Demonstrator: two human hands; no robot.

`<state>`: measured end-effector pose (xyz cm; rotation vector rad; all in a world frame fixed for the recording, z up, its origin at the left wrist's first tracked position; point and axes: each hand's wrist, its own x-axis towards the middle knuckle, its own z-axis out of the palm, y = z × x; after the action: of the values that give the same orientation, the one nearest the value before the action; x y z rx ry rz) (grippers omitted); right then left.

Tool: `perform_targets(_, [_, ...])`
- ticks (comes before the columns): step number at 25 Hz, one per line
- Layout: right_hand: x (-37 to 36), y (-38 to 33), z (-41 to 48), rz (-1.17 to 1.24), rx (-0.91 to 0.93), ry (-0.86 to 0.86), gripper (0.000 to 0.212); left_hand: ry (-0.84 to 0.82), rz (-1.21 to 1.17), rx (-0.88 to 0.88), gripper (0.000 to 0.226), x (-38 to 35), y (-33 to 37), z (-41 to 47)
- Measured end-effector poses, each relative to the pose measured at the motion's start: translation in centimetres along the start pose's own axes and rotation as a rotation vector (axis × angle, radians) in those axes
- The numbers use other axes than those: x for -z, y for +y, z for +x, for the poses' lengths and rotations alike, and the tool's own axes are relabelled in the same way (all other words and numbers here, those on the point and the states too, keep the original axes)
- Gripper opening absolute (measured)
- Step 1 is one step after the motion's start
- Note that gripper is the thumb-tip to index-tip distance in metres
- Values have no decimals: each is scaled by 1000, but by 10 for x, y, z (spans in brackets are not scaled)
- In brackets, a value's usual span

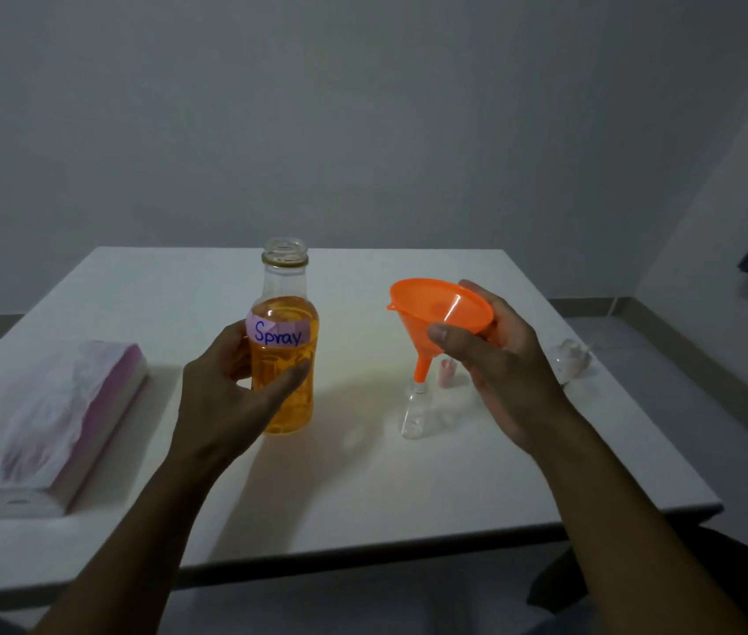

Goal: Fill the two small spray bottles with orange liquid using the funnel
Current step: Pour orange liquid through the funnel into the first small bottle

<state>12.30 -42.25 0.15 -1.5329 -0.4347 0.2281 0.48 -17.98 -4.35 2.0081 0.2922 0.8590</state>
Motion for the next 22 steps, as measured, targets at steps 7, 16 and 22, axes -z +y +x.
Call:
perform_targets(7, [2,11,1,-65,29,-28,100,-27,44,-47,61,-6,-3,5])
perform_targets(16, [9,14,-5,-115,49,-80,99,-195,275,-221,69,11,15,44])
perform_targets(22, [11,14,-2,-128,52,-100,99,-315,417,-307,77,20,28,64])
